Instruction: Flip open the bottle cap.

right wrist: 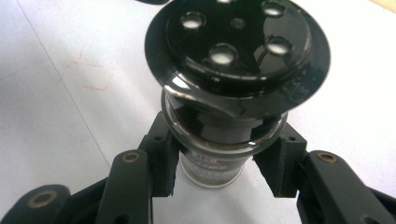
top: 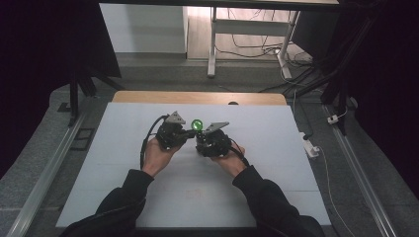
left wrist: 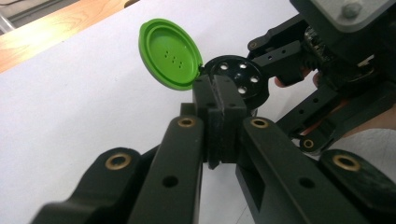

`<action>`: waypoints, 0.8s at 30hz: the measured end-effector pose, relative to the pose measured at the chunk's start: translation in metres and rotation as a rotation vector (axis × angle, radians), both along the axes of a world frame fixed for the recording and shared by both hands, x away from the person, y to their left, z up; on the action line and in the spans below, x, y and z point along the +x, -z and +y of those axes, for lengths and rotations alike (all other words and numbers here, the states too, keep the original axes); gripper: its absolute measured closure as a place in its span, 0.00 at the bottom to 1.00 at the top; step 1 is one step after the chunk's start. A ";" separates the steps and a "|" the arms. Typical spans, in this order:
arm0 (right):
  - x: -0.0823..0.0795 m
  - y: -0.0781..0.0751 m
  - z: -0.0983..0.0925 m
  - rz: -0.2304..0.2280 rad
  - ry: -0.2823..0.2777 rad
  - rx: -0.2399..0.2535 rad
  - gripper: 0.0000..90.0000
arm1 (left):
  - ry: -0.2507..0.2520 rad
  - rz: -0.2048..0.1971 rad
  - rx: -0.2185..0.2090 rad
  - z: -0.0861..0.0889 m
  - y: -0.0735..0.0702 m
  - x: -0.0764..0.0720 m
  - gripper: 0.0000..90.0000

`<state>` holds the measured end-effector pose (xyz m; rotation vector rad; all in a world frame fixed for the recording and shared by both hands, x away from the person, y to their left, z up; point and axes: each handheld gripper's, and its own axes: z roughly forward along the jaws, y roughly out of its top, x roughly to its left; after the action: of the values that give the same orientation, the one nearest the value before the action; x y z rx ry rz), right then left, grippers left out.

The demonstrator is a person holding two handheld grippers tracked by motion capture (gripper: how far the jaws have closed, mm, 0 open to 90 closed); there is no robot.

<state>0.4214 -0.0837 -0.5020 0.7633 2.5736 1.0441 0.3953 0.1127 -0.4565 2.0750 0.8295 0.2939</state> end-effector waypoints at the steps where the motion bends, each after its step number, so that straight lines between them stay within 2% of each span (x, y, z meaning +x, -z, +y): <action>1: 0.000 0.000 0.000 0.001 0.001 0.001 0.59 | 0.004 -0.001 0.001 0.000 0.000 0.000 0.99; 6: 0.000 0.000 0.000 -0.001 0.001 0.000 0.58 | 0.025 0.000 -0.001 0.001 -0.002 -0.003 0.99; 10: 0.000 0.000 0.000 0.002 0.005 0.004 0.58 | 0.028 0.003 -0.006 0.003 -0.003 -0.005 0.94; 15: 0.000 -0.001 -0.002 0.012 0.011 0.008 0.52 | 0.027 0.014 -0.010 0.007 -0.005 -0.010 0.88; 20: -0.001 -0.005 -0.005 0.023 0.027 0.036 0.47 | 0.026 0.025 -0.016 0.013 -0.006 -0.015 0.78; 24: -0.004 -0.006 -0.006 0.022 0.021 0.027 0.43 | 0.027 0.037 -0.011 0.017 -0.007 -0.019 0.70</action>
<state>0.4176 -0.0902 -0.4965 0.8113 2.5693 1.0717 0.3768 0.1293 -0.4500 2.0851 0.8232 0.2366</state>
